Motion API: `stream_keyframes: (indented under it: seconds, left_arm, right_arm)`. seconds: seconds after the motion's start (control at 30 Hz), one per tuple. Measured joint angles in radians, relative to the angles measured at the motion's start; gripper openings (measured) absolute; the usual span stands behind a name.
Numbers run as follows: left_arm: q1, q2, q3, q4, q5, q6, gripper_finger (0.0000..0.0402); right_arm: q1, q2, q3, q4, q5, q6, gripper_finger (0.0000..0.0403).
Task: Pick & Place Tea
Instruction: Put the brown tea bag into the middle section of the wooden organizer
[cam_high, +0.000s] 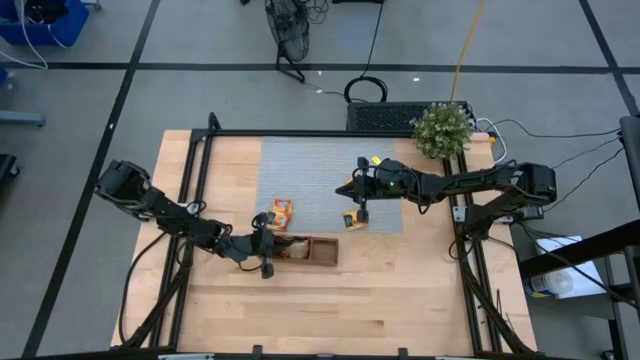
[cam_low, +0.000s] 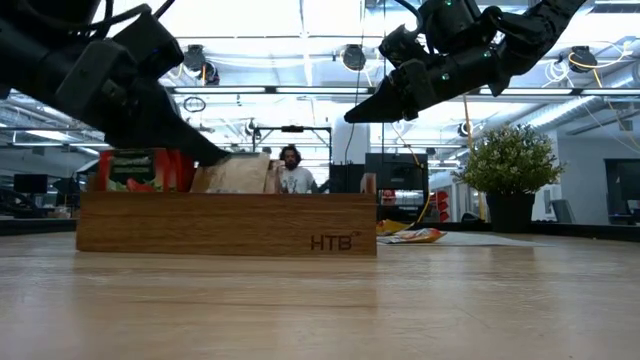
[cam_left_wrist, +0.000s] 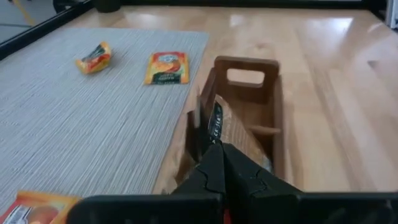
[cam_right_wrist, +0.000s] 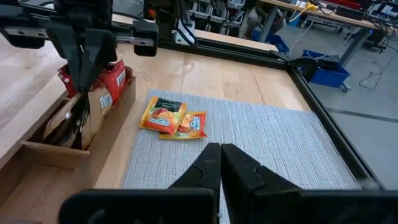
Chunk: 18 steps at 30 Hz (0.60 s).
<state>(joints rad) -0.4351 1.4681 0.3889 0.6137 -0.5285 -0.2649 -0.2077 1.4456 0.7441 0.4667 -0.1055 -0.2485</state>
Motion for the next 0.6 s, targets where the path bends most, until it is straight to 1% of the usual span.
stream_keyframes:
  seconds: [0.3,0.6]
  left_arm:
    - [0.003,0.0,-0.01,0.027,0.004,0.047,0.0005]
    - [0.003,0.0,-0.009,0.063,0.005,0.023,0.0045]
  right_arm:
    - [0.0,0.0,0.0,0.001,0.0,0.0,0.0]
    - [0.0,0.0,0.0,0.001,0.0,-0.002,0.0]
